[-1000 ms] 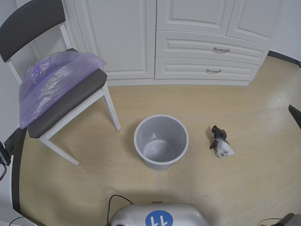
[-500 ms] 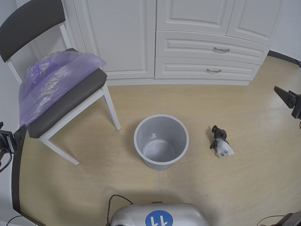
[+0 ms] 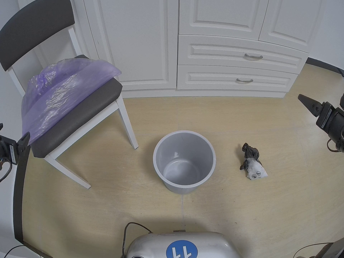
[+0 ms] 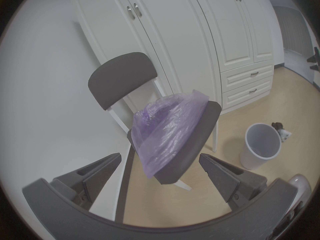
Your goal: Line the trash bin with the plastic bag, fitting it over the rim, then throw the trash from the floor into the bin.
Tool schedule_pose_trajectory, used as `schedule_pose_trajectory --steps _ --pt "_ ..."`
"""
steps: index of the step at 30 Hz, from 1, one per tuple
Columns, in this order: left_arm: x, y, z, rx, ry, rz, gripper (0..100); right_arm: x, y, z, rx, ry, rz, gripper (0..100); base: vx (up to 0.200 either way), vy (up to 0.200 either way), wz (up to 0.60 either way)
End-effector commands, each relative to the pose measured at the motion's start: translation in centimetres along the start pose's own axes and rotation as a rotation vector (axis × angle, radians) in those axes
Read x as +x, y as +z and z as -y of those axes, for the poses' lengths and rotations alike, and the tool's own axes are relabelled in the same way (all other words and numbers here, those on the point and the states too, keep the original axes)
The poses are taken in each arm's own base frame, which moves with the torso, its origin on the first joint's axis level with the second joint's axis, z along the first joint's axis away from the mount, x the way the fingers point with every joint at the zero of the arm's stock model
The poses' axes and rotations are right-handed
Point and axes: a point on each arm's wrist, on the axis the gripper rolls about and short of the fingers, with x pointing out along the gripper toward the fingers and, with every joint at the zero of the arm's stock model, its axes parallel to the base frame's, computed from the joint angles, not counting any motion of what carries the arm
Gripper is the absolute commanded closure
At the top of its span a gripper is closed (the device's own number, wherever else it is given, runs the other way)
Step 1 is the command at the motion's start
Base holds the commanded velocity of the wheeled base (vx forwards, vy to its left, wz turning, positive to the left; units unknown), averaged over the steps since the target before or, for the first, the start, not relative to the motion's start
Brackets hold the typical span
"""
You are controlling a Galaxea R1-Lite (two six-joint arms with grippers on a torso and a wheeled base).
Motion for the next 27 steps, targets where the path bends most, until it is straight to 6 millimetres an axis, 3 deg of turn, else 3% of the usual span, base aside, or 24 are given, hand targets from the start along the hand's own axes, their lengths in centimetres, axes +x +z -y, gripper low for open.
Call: schedule_pose_trajectory --steps 1,3,6,12,13,17,22,24,25,27 --pt "2.0 0.6 -0.1 0.029 0.019 -0.033 0 -0.4 -0.4 -0.1 -0.018 0.011 -0.01 0 0.0 0.0 0.0" --pt "2.0 0.6 -0.1 0.029 0.019 -0.033 0 -0.4 -0.4 -0.1 -0.018 0.011 -0.01 0 0.0 0.0 0.0" --pt "3.6 0.6 0.1 0.035 0.048 -0.083 0 -0.6 -0.3 0.0 -0.02 0.01 -0.013 0 0.0 0.0 0.0" --pt "4.0 -0.4 0.2 0.061 0.055 -0.139 0 -0.4 -0.5 0.0 -0.045 0.014 -0.027 0 0.0 0.0 0.0" --pt "4.0 -1.7 -0.2 0.106 0.069 -0.188 0 -0.2 -0.8 0.2 -0.064 0.009 -0.043 0 0.0 0.0 0.0" --pt "3.7 -3.2 -0.7 0.13 0.063 -0.235 0 0.1 -1.4 0.4 -0.069 0.001 -0.066 0 0.0 0.0 0.0" --pt "4.3 -6.7 -3.7 0.106 -0.013 -0.309 0 0.7 -1.7 0.5 -0.072 -0.013 -0.079 0 0.0 0.0 0.0" --pt "4.4 -7.2 -4.3 0.103 -0.022 -0.314 0 0.8 -1.7 0.6 -0.072 -0.014 -0.082 0 0.0 0.0 0.0" --pt "4.6 -8.4 -6.2 0.081 -0.056 -0.285 0 1.1 -2.0 0.6 -0.074 -0.016 -0.094 0 0.0 0.0 0.0" --pt "4.8 -9.2 -7.4 0.05 -0.112 -0.23 0 1.2 -2.1 0.5 -0.075 -0.015 -0.1 0 0.0 0.0 0.0"
